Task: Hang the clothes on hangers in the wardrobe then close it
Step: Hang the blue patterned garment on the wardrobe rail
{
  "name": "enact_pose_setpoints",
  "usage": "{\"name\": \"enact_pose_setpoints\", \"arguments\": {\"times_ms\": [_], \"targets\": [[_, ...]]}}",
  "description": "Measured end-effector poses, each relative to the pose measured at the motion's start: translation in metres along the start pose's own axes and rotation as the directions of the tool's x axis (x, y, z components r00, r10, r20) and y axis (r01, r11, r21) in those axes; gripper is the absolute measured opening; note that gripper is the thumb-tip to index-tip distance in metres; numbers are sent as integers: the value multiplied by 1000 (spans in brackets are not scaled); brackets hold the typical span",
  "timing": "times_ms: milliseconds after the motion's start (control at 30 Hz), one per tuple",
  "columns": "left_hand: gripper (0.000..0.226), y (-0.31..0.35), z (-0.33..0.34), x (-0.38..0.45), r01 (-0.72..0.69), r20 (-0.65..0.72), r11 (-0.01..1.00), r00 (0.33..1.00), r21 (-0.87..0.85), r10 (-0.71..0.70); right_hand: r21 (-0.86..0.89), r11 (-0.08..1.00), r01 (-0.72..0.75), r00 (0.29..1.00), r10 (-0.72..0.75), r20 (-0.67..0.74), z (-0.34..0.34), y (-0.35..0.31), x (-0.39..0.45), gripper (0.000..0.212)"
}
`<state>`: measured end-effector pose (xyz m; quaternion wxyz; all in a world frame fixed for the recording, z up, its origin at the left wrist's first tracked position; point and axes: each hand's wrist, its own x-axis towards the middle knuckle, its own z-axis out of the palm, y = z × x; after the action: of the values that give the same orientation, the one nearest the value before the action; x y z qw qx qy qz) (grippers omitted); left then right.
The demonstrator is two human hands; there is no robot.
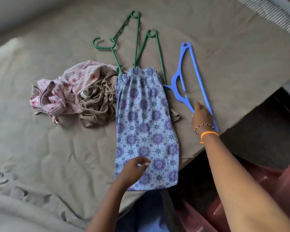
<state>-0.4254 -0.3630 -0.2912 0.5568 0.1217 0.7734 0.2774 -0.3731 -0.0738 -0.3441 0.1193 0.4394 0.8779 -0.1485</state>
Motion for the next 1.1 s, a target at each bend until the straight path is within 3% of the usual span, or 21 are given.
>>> {"name": "enact_pose_setpoints", "arguments": {"times_ms": [167, 233, 300, 367, 467, 600, 667, 800, 833, 933, 1033, 1100], "targets": [[15, 11, -9, -2, 5, -81, 946, 996, -325, -33, 186, 977, 107, 982, -74, -171, -7, 0, -13, 30], [20, 15, -19, -6, -50, -157, 853, 987, -520, -38, 233, 950, 208, 954, -145, -262, -8, -3, -36, 31], [26, 18, -32, -9, -112, -238, 716, 968, -689, -77, 170, 939, 300, 905, -224, -362, -4, 0, -64, 31], [31, 17, -46, -11, -144, -273, 643, 956, -752, -105, 104, 936, 336, 867, -264, -423, 0, 6, -92, 32], [39, 13, -59, -15, -134, -223, 600, 972, -789, -76, 187, 902, 389, 838, -262, -478, 1, 8, -128, 31], [61, 2, -69, -26, -128, -138, 506, 990, -853, 19, 89, 819, 567, 790, -509, -342, 19, 3, -165, 44], [61, -10, -72, -32, -109, -121, 484, 993, -868, 6, 46, 771, 636, 755, -609, -243, 33, 4, -178, 49], [5, -42, -56, -44, 86, -158, 831, 966, -549, -205, -9, 731, 682, 730, -681, -61, 50, 6, -194, 45], [13, -51, -49, -46, 166, -144, 863, 954, -476, -263, -16, 739, 674, 739, -673, 25, 49, 4, -194, 43], [24, -74, -22, -55, 339, -44, 803, 910, -490, -411, 77, 821, 566, 765, -558, 323, 47, -6, -195, 27], [24, -84, -4, -61, 424, 14, 733, 870, -533, -493, 215, 813, 542, 782, -581, 224, 52, -30, -204, 18], [19, -89, 2, -61, 456, -11, 697, 833, -553, -554, 114, 752, 650, 724, -657, 208, 64, -45, -213, 38]]}}
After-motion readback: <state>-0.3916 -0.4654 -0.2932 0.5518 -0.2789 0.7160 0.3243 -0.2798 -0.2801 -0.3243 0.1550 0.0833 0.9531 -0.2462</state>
